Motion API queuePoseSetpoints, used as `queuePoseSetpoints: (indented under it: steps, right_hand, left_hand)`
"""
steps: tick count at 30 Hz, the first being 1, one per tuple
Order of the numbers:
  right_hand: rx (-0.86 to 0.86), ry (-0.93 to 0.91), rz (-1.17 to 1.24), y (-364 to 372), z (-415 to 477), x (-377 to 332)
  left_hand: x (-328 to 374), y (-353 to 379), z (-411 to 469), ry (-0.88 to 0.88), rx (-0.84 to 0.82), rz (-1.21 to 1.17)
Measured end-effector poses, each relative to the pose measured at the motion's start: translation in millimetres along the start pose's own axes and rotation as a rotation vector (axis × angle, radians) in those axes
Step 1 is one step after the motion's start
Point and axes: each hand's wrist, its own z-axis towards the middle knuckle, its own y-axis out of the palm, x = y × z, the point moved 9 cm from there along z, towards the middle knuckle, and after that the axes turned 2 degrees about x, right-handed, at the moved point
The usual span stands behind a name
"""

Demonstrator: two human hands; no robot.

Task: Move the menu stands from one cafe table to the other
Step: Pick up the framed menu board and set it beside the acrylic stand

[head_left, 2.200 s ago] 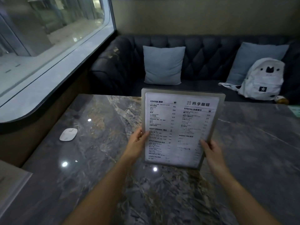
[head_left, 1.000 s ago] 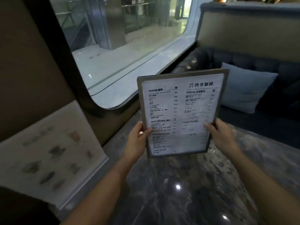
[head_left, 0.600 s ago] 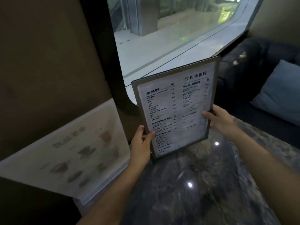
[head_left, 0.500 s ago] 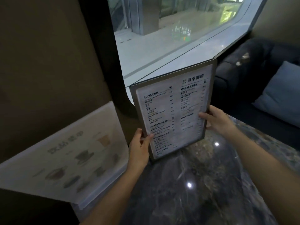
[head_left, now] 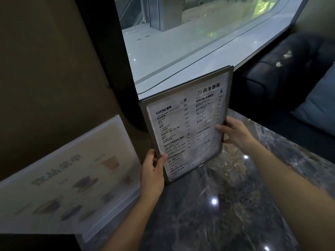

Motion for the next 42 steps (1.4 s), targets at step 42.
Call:
queuePoseSetpoints:
  steps: [42]
  right_hand:
    - [-0.050, 0.263, 0.195, 50, 24, 104]
  left_hand:
    - [-53, -3, -21, -0.082, 0.193, 0.149]
